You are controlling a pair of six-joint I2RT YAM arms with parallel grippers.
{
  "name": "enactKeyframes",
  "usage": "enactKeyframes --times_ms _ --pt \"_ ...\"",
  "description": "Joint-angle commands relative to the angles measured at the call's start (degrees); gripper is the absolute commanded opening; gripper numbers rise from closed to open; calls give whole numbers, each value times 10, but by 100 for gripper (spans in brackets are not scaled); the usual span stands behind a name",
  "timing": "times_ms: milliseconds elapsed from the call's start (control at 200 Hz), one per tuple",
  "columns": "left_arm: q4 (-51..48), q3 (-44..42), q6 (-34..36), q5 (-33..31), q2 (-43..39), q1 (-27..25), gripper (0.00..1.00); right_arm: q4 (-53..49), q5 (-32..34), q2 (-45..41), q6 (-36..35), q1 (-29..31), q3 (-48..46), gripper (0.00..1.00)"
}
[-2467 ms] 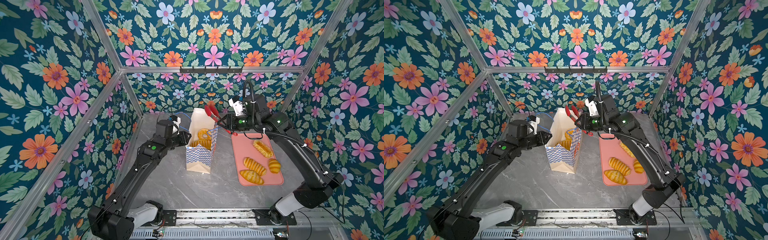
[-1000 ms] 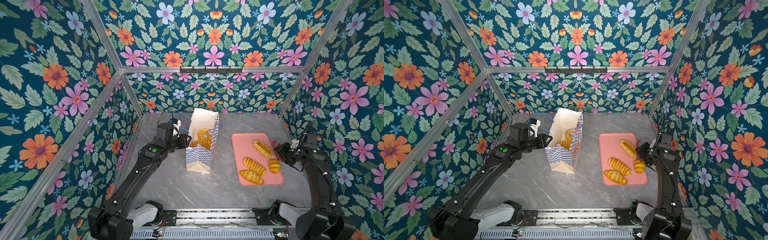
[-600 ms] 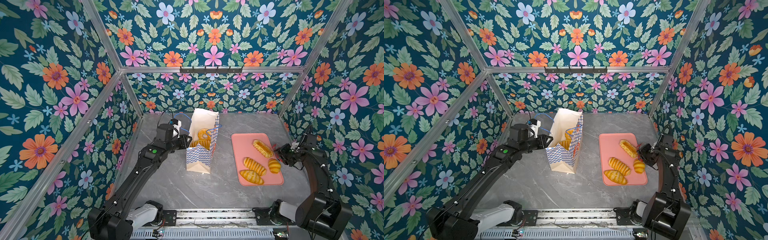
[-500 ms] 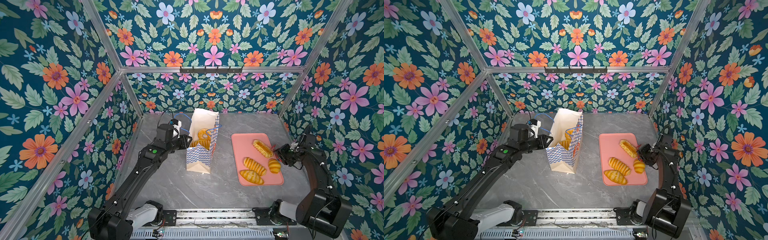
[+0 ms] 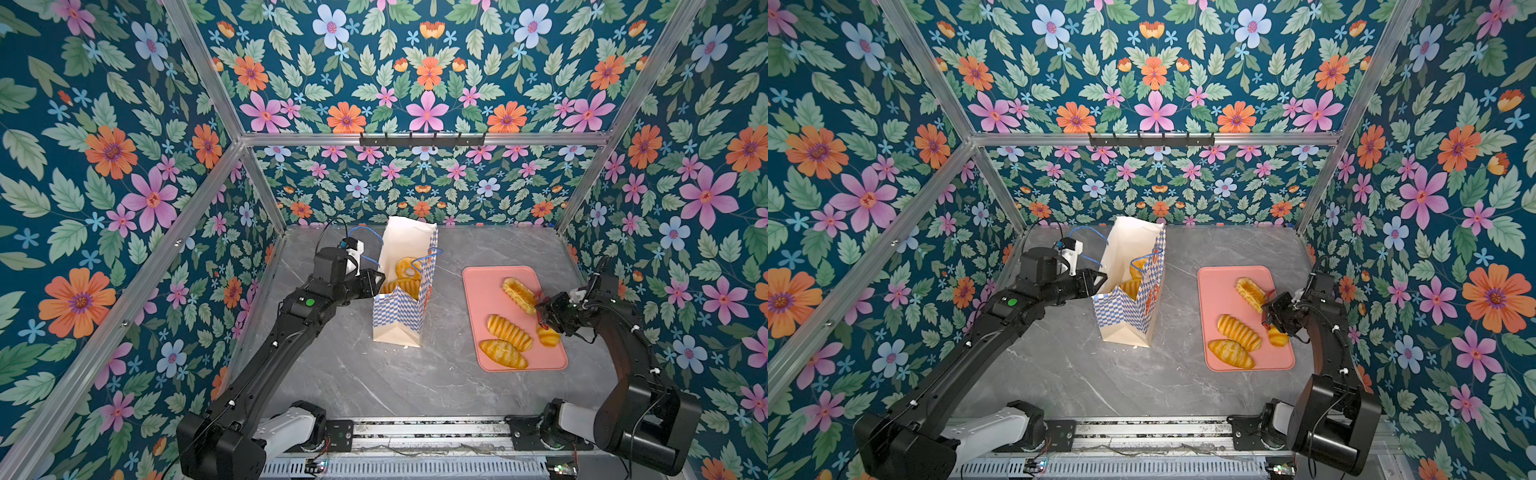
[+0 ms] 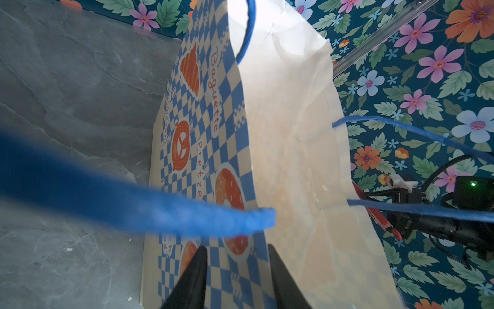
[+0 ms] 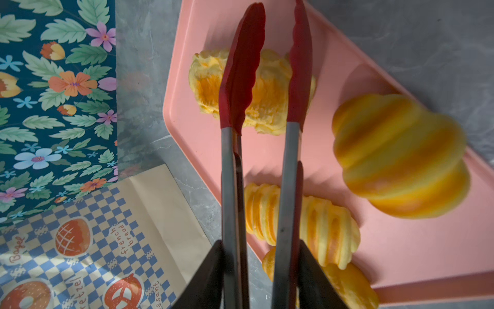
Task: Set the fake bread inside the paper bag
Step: 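Lower the tongs and close them on the long crinkled yellow bread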
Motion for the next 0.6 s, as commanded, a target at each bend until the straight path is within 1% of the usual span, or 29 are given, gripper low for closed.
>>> enactKeyframes --times_ms 0,150,280,345,595 --pt "1 4 8 -5 -4 1 38 25 -20 -11 30 28 -1 42" --pt "0 5 6 -6 -5 0 38 40 -26 -21 61 67 -1 41" --pt "-1 5 5 -7 -5 1 38 35 -31 -23 63 87 3 41" --pt "-1 6 4 -7 -5 1 38 22 -22 -27 53 87 8 41" --pt "0 9 4 -4 1 1 38 -41 50 -35 -16 87 43 41"
